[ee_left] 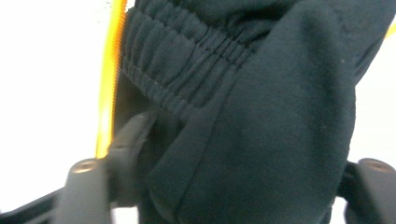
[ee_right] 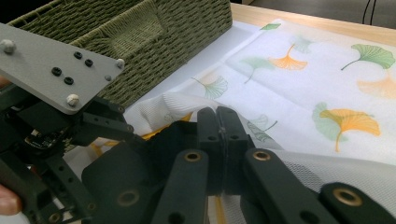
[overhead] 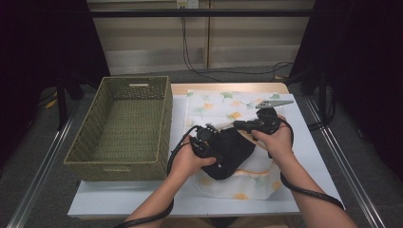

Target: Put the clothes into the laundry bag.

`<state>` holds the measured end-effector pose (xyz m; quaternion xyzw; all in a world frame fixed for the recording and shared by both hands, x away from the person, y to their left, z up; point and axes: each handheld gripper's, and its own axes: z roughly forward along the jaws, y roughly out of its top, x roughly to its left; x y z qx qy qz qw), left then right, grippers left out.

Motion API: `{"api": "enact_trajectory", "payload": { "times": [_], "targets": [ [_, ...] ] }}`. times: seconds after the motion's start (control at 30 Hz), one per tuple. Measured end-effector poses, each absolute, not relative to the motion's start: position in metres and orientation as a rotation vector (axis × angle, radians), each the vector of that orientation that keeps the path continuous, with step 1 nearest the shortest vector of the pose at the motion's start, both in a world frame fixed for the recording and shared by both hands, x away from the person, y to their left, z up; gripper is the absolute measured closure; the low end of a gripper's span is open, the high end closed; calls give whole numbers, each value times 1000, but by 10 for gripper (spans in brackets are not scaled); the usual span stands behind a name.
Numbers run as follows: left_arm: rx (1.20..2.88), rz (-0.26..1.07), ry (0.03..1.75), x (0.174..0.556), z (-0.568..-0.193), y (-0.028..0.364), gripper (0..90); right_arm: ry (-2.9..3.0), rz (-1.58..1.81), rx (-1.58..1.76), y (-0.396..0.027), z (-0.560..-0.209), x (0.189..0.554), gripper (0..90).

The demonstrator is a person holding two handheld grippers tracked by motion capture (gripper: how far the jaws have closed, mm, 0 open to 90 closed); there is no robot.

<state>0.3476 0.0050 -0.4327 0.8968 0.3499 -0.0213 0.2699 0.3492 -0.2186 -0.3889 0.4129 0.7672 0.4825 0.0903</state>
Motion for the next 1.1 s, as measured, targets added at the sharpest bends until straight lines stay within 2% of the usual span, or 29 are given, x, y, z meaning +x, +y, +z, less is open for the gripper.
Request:
{"api": "enact_trajectory", "payload": {
  "times": [0.1, 0.37, 0.7, 0.9, 1.1],
  "targets": [
    [2437, -86, 915, 346, -432, 2, 510, 2277, 1436, 1232, -219, -390, 350, 900],
    [2443, -163, 924, 345, -431, -4, 722, 2283, 1439, 1227, -217, -389, 350, 900],
    [2314, -176, 997, 345, -425, -3, 757, 2285, 1452, 1227, -219, -391, 349, 900],
    [2283, -106, 1004, 348, -417, -4, 762, 2277, 1457, 1222, -219, -388, 348, 900],
    [2272, -89, 1033, 352, -415, -4, 762, 2278, 1459, 1220, -220, -388, 347, 900]
  ]
}}
